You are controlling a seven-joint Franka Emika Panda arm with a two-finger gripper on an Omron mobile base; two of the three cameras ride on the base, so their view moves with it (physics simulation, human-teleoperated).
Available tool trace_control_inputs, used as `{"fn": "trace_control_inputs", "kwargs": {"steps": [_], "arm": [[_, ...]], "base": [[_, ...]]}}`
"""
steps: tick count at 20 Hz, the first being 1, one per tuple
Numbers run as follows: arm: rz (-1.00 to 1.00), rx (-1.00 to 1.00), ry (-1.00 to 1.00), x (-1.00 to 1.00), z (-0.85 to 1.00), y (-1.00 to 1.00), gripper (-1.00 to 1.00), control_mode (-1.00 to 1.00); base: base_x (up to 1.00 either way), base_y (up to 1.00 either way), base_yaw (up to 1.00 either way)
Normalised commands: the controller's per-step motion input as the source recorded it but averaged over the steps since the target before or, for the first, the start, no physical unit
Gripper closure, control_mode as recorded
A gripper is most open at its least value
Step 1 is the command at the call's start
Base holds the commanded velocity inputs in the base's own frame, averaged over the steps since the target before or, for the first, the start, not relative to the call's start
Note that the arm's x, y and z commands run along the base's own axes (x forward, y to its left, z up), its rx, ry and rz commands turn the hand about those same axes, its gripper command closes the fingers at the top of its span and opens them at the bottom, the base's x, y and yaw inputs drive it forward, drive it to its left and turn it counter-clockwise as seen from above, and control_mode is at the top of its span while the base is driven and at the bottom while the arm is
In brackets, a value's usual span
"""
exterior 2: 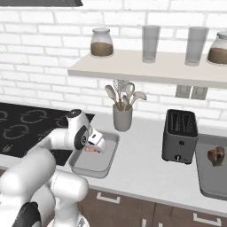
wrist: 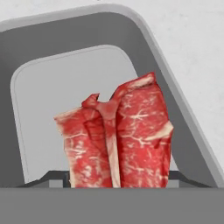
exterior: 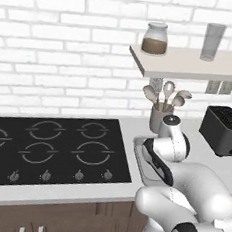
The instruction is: Place one tomato and one steak in each tupperware on the nearby counter, to pack two identical lunches.
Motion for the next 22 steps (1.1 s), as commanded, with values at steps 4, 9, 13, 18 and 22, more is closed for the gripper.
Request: {"fn": "trace_control_inputs", "kwargs": {"steps": [4,9,13,18,22], "arm": [[0.00,0.00,-0.02,0.00,-0.41,0.00,1.00,-1.00],[0.00,0.00,-0.07,0.00,-0.35,-0.02,1.00,-1.00],[0.00,0.00,-0.12,0.00,-0.32,0.00,-1.00,-1.00],[0.00,0.00,-0.14,0.02,-0.22,0.00,-1.00,-1.00],[0.00,0.00,-0.14,-0.08,-0.03,0.00,-1.00,-1.00]], "base": [[0.00,0.00,0.00],[0.00,0.00,0.00],[0.00,0.00,0.00],[0.00,0.00,0.00],[0.00,0.00,0.00]]}}
